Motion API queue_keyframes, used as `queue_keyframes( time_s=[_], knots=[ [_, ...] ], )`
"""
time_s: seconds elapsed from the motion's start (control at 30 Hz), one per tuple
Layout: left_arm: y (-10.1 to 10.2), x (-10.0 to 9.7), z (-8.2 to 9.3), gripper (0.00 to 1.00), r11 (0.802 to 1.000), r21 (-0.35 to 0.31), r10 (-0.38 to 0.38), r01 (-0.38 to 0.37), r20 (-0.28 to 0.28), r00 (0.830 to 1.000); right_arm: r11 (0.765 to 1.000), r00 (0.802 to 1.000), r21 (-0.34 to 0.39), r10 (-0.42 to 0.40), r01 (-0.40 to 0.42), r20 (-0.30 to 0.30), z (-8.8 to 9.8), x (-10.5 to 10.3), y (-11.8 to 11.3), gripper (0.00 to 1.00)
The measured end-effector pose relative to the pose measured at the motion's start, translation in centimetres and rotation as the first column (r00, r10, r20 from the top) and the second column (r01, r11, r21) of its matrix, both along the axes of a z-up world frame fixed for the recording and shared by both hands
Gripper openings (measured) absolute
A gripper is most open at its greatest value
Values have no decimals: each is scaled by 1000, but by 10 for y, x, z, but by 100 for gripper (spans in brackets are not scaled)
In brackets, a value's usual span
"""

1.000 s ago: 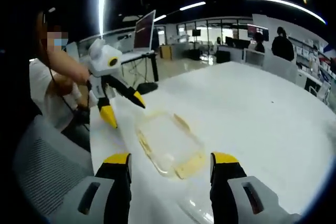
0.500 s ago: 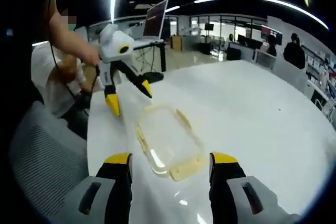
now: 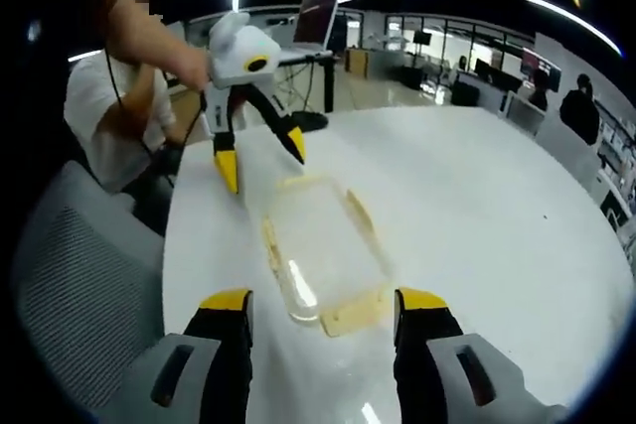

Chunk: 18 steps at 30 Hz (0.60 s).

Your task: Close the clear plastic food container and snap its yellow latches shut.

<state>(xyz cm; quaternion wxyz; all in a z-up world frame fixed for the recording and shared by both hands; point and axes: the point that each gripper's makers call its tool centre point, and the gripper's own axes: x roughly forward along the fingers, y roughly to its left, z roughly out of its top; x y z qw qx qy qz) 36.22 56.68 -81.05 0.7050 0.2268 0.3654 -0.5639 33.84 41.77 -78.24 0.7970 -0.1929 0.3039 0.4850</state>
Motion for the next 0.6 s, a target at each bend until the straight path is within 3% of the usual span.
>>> queue_keyframes(
  time_s=[0.2, 0.33, 0.6],
  knots=[
    [5, 5, -7, 59, 995, 71, -68, 65, 31, 997, 999, 999, -40, 37, -37, 0, -4, 3, 2, 55],
    [3, 7, -7, 59, 996, 56, -71, 70, 27, 997, 997, 998, -59, 56, -57, -12, -7, 5, 3, 55],
    [4, 13, -8, 59, 989, 86, -120, 116, 43, 992, 986, 993, -117, 114, -117, -34, -13, 7, 0, 54]
  ],
)
